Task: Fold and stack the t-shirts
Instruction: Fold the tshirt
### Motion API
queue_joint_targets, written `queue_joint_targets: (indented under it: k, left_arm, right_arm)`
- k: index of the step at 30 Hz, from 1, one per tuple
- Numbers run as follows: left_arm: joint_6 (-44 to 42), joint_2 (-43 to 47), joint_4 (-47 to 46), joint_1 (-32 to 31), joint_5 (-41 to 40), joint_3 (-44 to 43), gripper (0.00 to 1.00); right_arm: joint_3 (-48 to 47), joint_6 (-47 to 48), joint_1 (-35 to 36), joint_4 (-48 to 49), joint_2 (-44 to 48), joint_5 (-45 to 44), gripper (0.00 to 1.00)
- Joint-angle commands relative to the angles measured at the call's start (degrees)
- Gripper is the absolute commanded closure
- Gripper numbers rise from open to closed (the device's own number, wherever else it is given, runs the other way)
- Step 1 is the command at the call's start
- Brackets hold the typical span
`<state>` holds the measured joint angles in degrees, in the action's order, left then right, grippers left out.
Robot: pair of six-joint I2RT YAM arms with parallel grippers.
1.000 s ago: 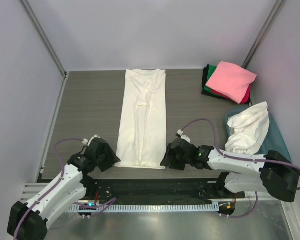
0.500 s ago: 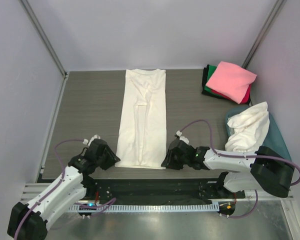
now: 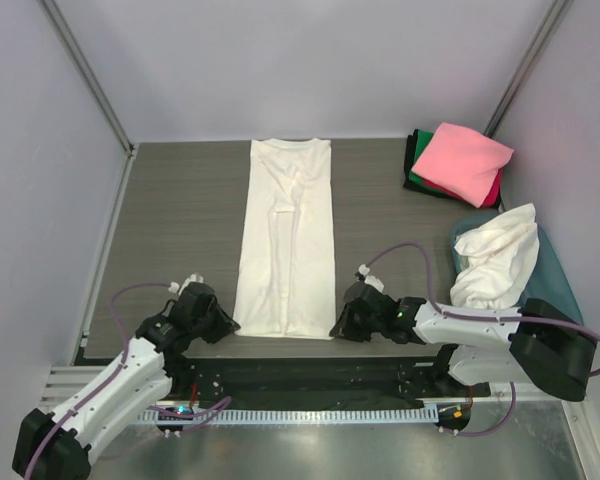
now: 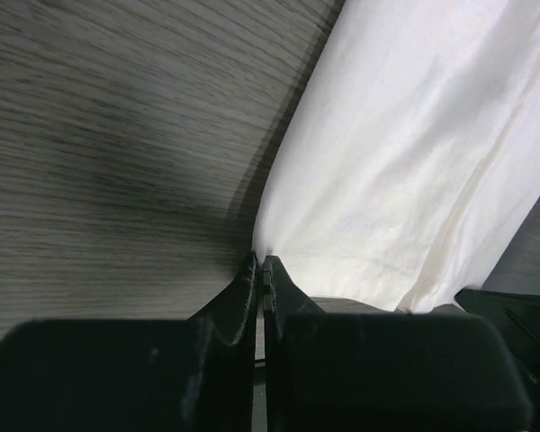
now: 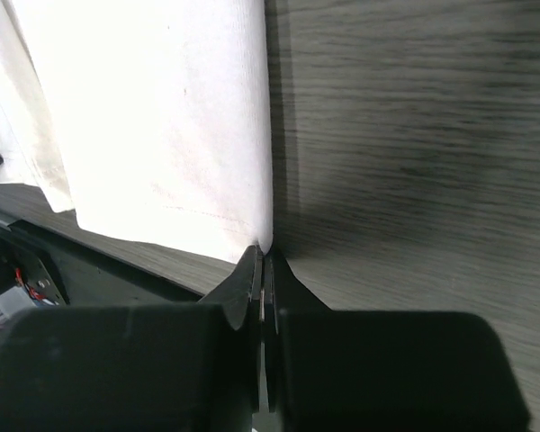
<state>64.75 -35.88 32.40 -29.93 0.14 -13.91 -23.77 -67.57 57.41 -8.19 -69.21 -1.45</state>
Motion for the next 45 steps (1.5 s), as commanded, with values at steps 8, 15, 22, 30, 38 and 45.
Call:
queue_joint_targets:
  k: [8, 15, 22, 30, 38, 45]
  left_arm:
    - [5.48, 2.04, 4.94, -7.51, -1.62, -8.12, 1.0]
    - [-2.68, -4.98, 10.74, -7.51, -11.89, -23.32, 1.0]
    - [-10.08, -17.28, 8.73, -6.81, -16.75, -36.6, 1.0]
    - [-17.9, -35.19, 4.96, 1.01, -14.2, -50.59, 1.0]
    - [-22.56, -50.68, 3.72, 10.06, -8.59, -62.19, 1.0]
    - [-24.06, -61.31, 2.76, 13.76, -4.63, -69.75, 1.0]
  right_arm:
    - [-1.35, 1.3, 0.42, -11.66, 12.69, -2.93, 0.99]
    - [-10.48, 8.57, -1.5, -14.39, 11.65, -7.86, 0.99]
    - [-22.09, 20.87, -16.44, -15.54, 3.83, -1.11, 0.99]
    - [-40.01, 30.2, -26.2, -17.13, -11.37, 5.58, 0.99]
    - [-54.78, 34.26, -33.23, -17.74, -25.95, 10.76, 0.99]
    - [-62.96, 35.67, -36.22, -17.83, -35.89, 14.46, 0.99]
